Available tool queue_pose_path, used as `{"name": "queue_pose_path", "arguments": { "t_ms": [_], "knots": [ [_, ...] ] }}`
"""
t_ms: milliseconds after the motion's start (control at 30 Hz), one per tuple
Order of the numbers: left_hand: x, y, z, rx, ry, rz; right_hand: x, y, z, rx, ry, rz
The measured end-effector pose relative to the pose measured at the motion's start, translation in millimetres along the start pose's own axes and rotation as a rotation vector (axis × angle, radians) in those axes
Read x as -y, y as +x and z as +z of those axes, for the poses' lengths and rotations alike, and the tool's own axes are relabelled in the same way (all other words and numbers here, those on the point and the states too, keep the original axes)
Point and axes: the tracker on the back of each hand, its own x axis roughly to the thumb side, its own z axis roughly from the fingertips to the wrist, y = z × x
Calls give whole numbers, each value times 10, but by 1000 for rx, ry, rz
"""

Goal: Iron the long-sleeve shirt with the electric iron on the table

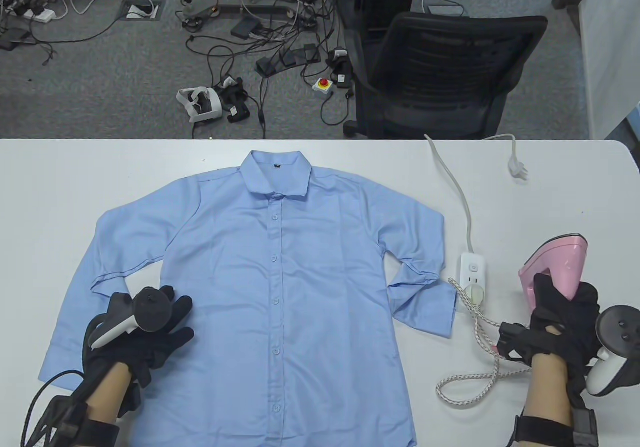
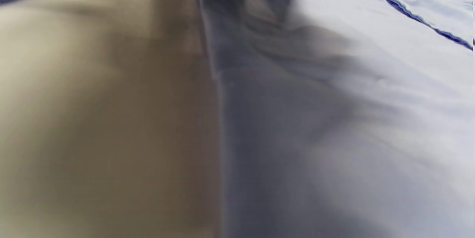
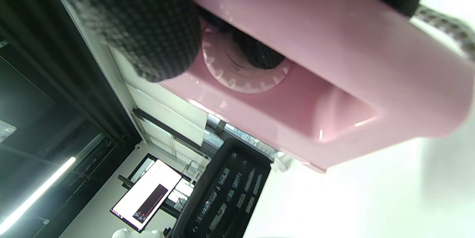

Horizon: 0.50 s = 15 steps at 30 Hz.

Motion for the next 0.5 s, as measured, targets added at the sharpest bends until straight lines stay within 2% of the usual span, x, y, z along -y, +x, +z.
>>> {"name": "queue_pose_path", "arguments": {
  "t_ms": [233,500],
  "knots": [
    [51,17,-110,-14,22,-13,-364,-137,-202,-6,64,64],
    [106,116,-109,-16,-8,-39,-539,-261,-251,-54,142,100]
  ]
}}
